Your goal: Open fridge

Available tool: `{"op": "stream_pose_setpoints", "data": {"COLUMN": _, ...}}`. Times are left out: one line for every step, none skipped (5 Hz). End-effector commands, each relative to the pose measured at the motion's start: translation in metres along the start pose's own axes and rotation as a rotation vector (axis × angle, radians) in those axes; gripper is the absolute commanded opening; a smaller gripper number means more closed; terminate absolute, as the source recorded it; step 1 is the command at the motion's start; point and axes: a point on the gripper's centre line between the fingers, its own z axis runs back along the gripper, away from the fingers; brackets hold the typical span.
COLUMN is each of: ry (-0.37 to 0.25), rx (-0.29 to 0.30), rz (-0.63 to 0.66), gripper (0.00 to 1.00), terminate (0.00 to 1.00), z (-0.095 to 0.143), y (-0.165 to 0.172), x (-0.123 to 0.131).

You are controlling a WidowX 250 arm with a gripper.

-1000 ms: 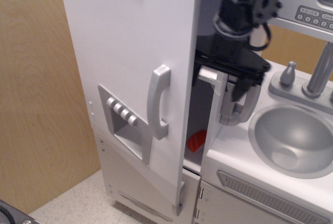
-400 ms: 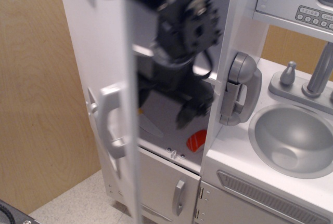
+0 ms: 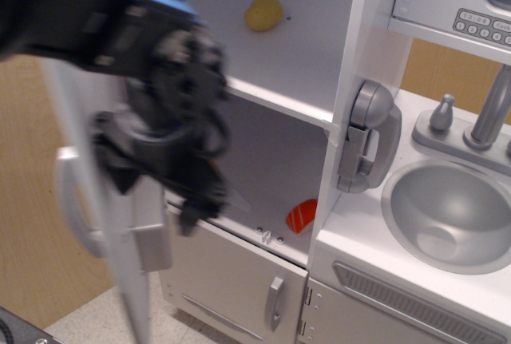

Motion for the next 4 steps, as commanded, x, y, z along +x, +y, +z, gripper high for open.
{"op": "stream_pose_setpoints", "data": {"ry": -0.002, "rx": 0.096, "rz": 0.232, "gripper": 1.0, "terminate": 0.0, "z": 0.0, "y": 0.064, "x": 0.037}}
{"op": "stream_pose_setpoints", "data": {"ry": -0.011, "rx": 0.137, "rz": 0.348, "gripper": 1.0, "terminate": 0.0, "z": -0.005, "y": 0.09, "x": 0.055}}
{"op": "stream_pose_setpoints", "data": {"ry": -0.048, "rx": 0.131, "rz": 0.357, "gripper": 1.0, "terminate": 0.0, "z": -0.017, "y": 0.108, "x": 0.063}}
{"op": "stream_pose_setpoints", "data": {"ry": -0.04, "rx": 0.099, "rz": 0.325, "gripper": 1.0, "terminate": 1.0, "z": -0.028, "y": 0.126, "x": 0.072}}
